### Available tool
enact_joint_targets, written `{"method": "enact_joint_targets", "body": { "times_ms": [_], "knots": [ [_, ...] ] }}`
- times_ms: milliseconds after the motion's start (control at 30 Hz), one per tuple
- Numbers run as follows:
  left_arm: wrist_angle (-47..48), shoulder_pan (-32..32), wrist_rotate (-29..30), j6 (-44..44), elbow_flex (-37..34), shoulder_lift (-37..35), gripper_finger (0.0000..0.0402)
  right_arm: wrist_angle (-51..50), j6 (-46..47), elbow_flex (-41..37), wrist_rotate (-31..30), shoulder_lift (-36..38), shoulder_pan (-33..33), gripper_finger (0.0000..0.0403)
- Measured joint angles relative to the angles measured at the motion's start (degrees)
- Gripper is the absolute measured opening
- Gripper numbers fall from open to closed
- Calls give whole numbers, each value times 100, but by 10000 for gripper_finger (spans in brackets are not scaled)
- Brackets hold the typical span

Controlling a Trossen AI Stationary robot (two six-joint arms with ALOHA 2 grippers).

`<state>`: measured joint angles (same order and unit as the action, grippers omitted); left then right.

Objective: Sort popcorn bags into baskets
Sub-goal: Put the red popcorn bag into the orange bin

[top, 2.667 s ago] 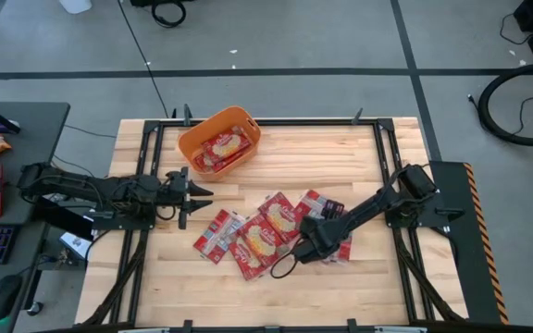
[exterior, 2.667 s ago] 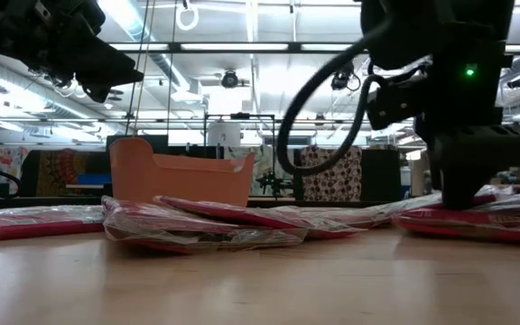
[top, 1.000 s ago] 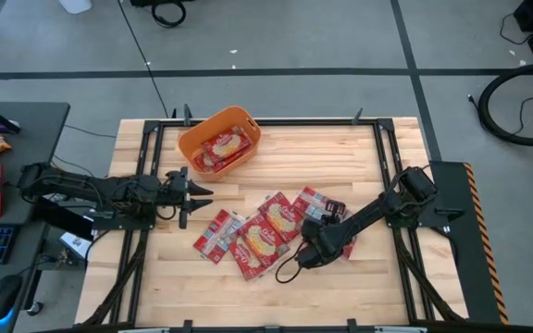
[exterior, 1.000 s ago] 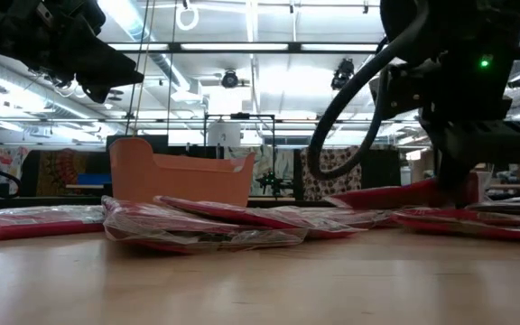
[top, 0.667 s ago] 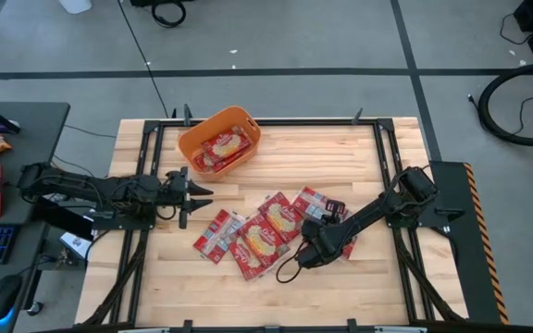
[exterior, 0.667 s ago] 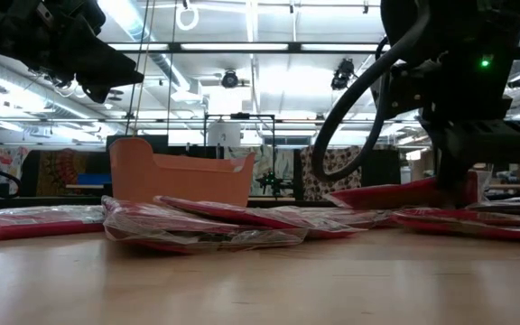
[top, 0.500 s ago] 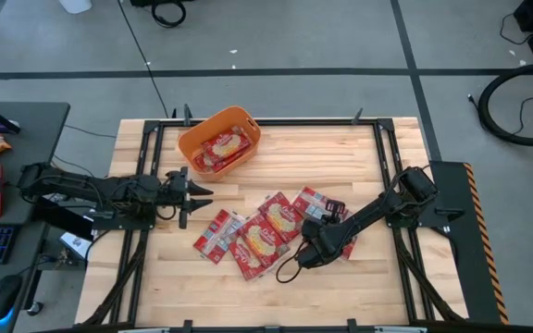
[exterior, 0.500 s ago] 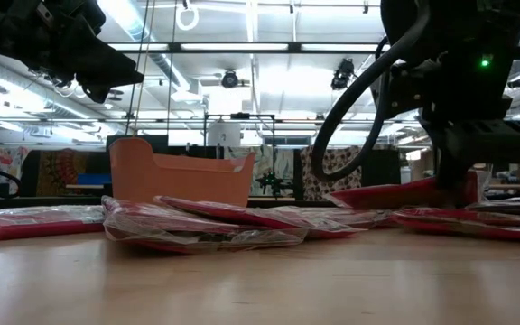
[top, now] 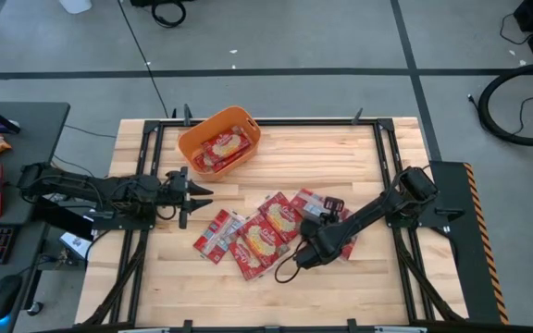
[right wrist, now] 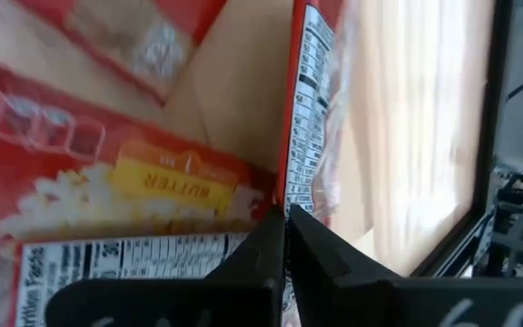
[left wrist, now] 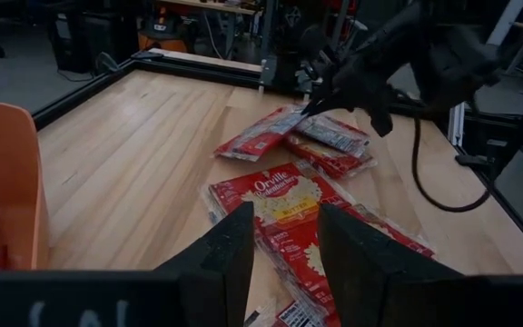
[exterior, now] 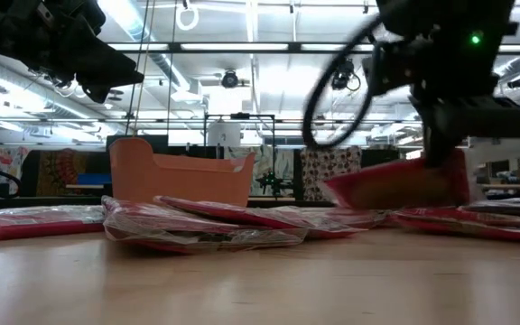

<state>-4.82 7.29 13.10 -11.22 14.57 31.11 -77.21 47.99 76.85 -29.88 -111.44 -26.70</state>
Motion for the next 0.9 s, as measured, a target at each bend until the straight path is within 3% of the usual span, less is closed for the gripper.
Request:
{"method": "enact_joint_targets", "body": {
  "times_ms": [733, 900],
  "knots": [
    [0, 2, 0, 0, 0, 2, 128, -156, -769, 1209, -1039, 0, 105, 14],
    [-1, 2, 0, 1, 0, 1, 128, -99, -943, 1322, -1567, 2, 107, 14]
  ]
}}
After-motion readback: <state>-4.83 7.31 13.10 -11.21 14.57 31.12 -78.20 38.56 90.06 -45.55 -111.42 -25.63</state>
